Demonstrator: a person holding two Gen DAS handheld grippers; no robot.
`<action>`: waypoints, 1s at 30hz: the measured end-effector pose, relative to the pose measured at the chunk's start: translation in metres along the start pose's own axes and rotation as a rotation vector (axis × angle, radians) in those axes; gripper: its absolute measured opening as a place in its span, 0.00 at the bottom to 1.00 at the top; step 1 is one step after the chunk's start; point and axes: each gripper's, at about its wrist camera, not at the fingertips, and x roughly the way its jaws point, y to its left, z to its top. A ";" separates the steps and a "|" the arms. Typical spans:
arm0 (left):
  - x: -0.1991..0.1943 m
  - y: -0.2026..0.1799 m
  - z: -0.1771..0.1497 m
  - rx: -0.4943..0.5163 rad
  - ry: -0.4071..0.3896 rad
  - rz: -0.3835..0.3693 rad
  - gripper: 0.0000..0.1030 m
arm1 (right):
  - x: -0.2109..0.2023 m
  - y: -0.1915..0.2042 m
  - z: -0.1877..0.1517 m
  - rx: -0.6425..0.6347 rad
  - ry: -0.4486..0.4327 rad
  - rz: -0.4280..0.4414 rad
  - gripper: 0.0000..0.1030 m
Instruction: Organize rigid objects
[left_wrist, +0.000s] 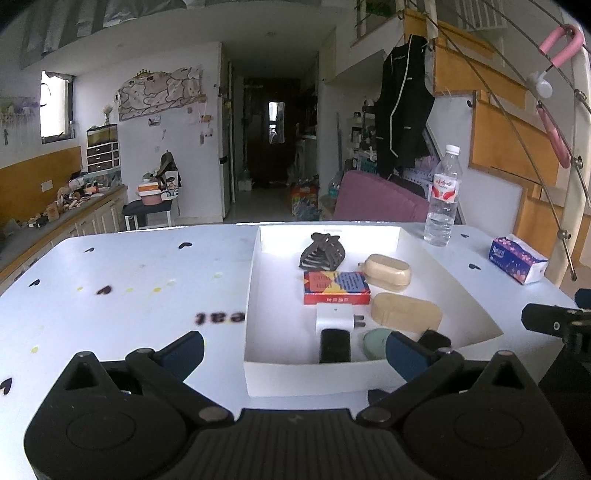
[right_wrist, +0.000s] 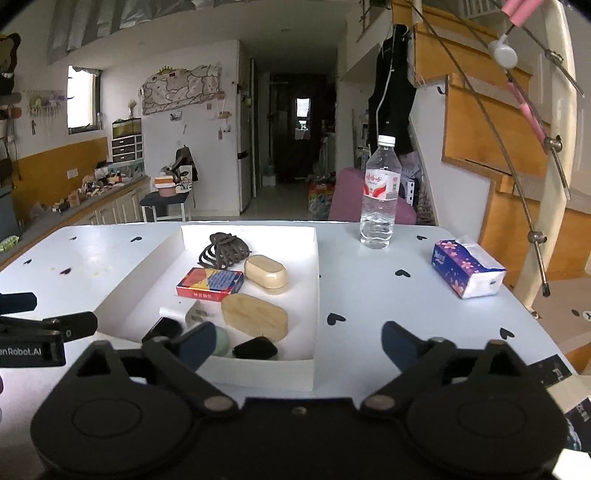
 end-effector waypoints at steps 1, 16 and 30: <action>0.000 0.000 -0.001 -0.001 0.002 0.004 1.00 | -0.001 0.001 -0.002 -0.005 -0.003 -0.004 0.96; -0.010 0.006 -0.005 -0.001 -0.013 0.053 1.00 | 0.003 0.004 -0.013 -0.006 0.003 -0.059 0.99; -0.009 0.005 -0.005 0.005 -0.011 0.052 1.00 | 0.003 0.004 -0.014 -0.010 0.000 -0.062 0.99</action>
